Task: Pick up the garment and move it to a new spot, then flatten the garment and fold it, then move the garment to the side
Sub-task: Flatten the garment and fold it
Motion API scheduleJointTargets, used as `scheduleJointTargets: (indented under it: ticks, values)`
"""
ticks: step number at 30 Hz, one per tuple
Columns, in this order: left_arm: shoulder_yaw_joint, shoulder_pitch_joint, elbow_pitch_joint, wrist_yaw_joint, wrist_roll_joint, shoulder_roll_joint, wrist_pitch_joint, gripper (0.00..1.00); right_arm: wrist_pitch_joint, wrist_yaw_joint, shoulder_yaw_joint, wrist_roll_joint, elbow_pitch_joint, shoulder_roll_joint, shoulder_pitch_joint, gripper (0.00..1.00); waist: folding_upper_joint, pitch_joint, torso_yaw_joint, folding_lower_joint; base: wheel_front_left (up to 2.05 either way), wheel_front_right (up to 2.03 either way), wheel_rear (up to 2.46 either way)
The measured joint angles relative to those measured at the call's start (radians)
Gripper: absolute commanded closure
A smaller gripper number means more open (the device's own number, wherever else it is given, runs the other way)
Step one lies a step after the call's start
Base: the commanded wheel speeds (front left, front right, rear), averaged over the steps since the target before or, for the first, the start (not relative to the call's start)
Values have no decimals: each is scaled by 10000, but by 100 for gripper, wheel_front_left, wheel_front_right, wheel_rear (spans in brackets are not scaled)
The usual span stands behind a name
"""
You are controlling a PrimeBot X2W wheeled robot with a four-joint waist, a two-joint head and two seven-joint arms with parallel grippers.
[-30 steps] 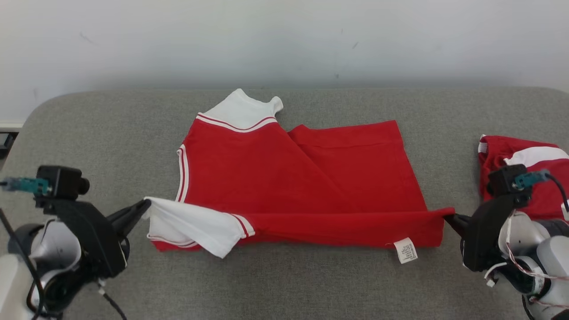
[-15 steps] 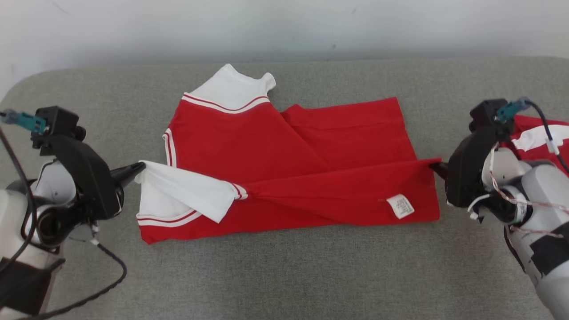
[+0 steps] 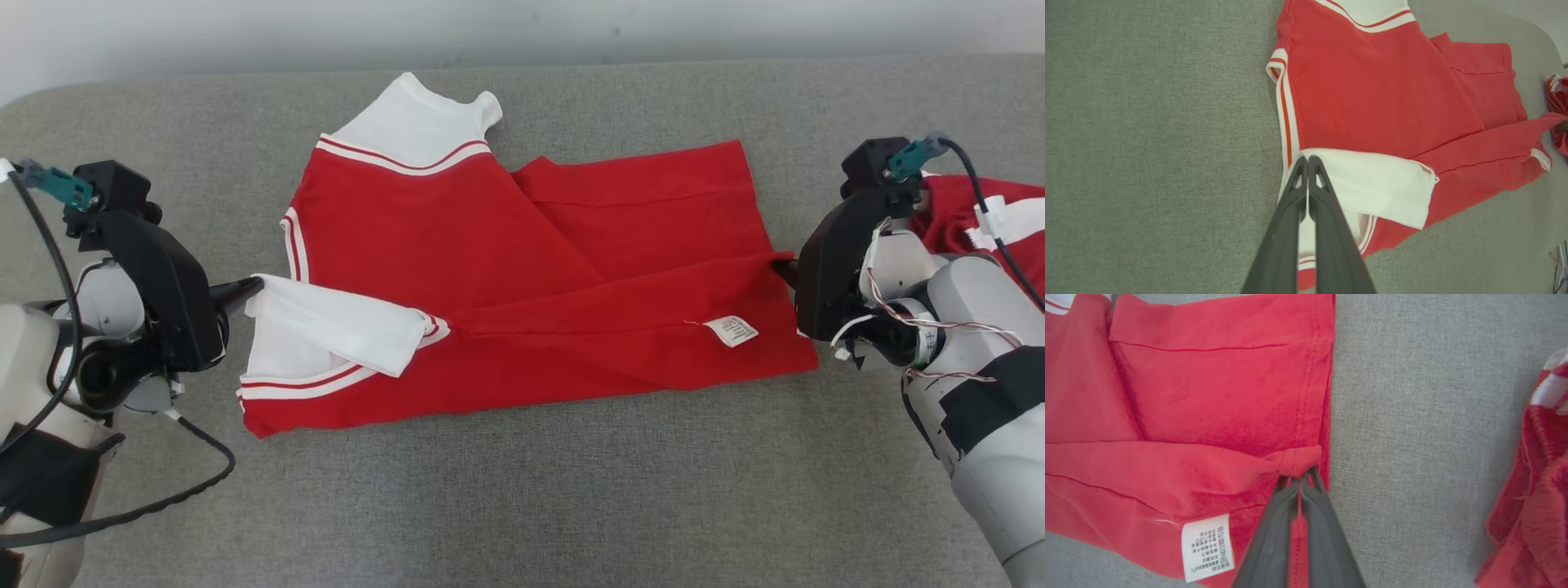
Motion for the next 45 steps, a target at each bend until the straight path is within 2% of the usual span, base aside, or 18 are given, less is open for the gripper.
scheduleJointTargets:
  ticks: [2,3,4,5,18,25,30,36,41,45]
  values:
    - [-125,-72,148,-2,0,-12,-167,100,-148,48,63,-33,245,58,-35,100,0,47,6,0,0,0,0]
    - [-176,-108,240,-2,0,-15,-242,98,-268,67,77,-88,349,69,-88,79,0,62,9,0,0,0,0]
    - [-268,-165,291,-2,12,8,-334,37,-403,102,77,-100,391,69,-141,15,0,74,10,0,0,0,0]
    - [-303,-235,349,-2,19,8,-487,0,-527,151,90,-136,443,75,-204,0,0,80,12,0,0,0,0]
    - [-890,-303,838,-2,-318,-115,-2159,0,-2274,541,86,-343,1407,-17,-291,0,-1,-492,-8,-2,0,0,0]
    - [-974,1293,330,-2,-268,15,-4138,0,-3929,700,100,-372,1122,-35,1144,0,-2,-1168,-5,-2,0,0,0]
    - [-911,2499,-194,6,178,-56,-5580,0,-4993,704,-102,-372,686,-255,2224,0,-2,-1603,15,-3,0,0,0]
    - [-988,3893,-1051,468,878,-107,-7181,0,-6027,702,-240,-399,-12,-337,3521,0,-3,-1997,122,-3,0,0,0]
    - [-1062,4942,-1298,654,907,-140,-7948,0,-6583,552,-280,-441,-443,-295,4339,0,-3,-2054,230,-4,0,0,0]
    - [-1137,5152,-1373,717,905,-282,-8307,0,-6836,424,-255,-499,-629,-228,4587,0,-3,-1966,232,-2,0,0,0]
